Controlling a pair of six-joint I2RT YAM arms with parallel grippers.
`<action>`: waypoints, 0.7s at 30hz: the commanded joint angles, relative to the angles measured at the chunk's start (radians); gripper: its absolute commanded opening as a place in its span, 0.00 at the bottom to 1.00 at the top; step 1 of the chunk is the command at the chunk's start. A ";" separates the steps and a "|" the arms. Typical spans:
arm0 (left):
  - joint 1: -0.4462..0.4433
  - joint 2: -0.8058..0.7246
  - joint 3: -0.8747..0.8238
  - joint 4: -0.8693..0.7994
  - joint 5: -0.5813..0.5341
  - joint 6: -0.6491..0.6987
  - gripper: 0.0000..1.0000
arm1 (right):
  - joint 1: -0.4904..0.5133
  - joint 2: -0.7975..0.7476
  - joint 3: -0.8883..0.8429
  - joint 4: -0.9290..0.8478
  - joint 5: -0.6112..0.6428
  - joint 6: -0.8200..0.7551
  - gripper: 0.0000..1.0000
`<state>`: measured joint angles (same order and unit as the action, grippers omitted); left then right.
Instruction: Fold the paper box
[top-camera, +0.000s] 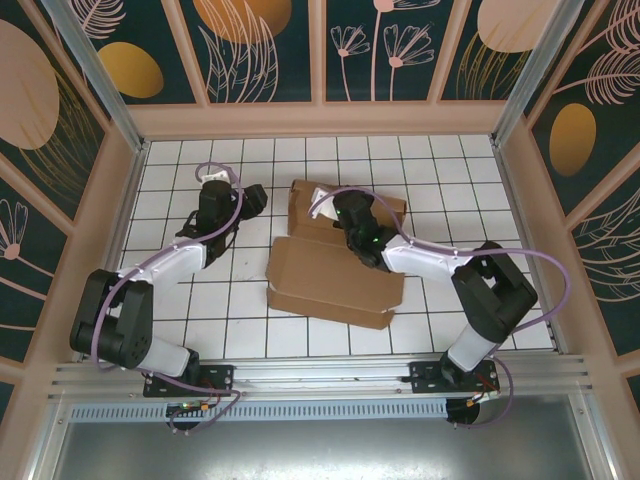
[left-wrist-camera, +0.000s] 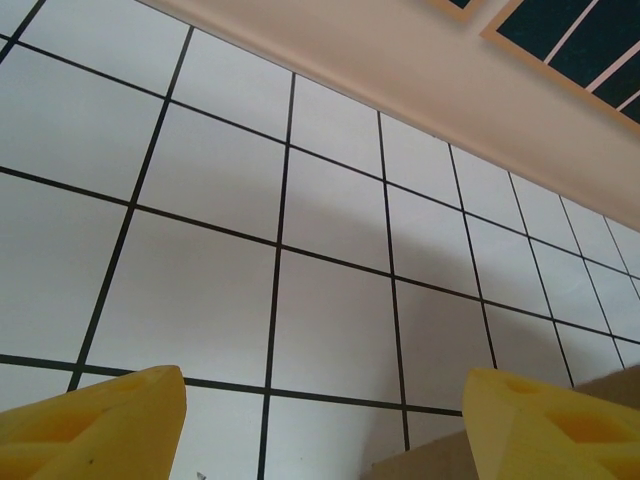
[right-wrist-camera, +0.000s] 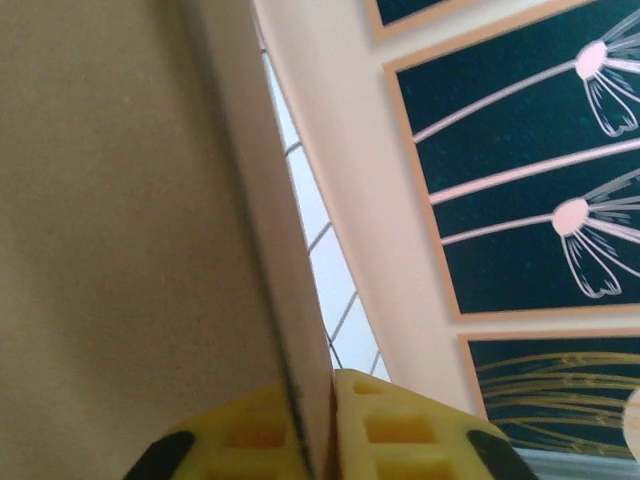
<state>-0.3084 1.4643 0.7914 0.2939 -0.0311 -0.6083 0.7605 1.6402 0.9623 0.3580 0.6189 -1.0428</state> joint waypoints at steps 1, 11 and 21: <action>-0.001 -0.054 -0.006 0.024 -0.015 0.000 0.73 | -0.029 0.018 0.048 0.040 0.028 0.055 0.05; 0.003 -0.103 0.002 -0.010 -0.048 0.017 0.73 | -0.155 0.024 0.150 -0.153 -0.124 0.386 0.00; 0.020 -0.188 0.013 -0.064 -0.104 0.045 0.74 | -0.368 0.081 0.353 -0.589 -0.490 0.963 0.00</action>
<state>-0.2955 1.3090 0.7910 0.2600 -0.0990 -0.5930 0.4320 1.6936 1.2770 -0.0654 0.2882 -0.3298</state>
